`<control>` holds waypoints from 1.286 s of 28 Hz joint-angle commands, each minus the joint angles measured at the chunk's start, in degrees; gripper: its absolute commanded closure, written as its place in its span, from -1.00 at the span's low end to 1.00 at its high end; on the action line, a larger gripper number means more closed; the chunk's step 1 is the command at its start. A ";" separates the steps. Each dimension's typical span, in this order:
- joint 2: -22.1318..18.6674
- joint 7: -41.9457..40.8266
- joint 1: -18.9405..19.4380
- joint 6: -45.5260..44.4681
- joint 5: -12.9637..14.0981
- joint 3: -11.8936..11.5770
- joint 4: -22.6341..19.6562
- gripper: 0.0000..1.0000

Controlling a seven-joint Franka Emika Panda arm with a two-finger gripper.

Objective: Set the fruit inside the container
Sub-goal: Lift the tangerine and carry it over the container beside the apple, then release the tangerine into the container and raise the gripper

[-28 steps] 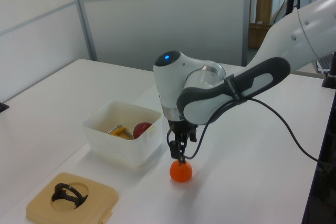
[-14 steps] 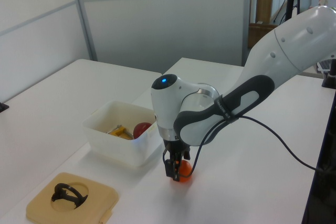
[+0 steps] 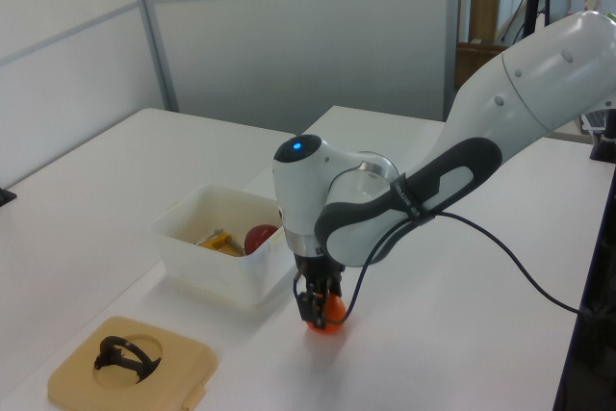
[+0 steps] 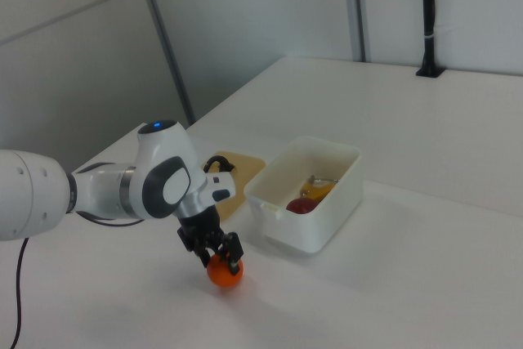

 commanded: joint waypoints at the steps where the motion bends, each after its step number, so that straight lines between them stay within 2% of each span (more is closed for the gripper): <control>1: -3.31 -0.96 -0.13 -2.77 -0.33 -0.96 4.01 0.69; 4: -3.58 -0.96 -1.35 -5.14 -0.42 -1.05 8.76 0.69; 12: -3.23 -1.05 -2.32 -4.27 -1.30 -1.40 14.83 0.66; 14: -2.26 -1.14 -2.59 -2.34 -2.96 -1.49 17.46 0.64; 18: 0.63 -0.96 -3.11 4.75 -5.69 -1.49 19.92 0.63; 23: 2.92 -0.96 -4.08 12.24 -6.22 -1.57 19.93 0.50; 28: 4.86 -0.96 -4.17 14.89 -7.71 -2.63 19.93 0.23; 29: 4.86 -0.96 -4.26 14.98 -7.89 -2.72 19.93 0.03; 30: 5.03 -0.96 -4.26 14.98 -7.89 -2.72 19.93 -0.99; 36: 3.98 1.57 -4.17 13.14 -6.92 -2.80 19.84 -1.00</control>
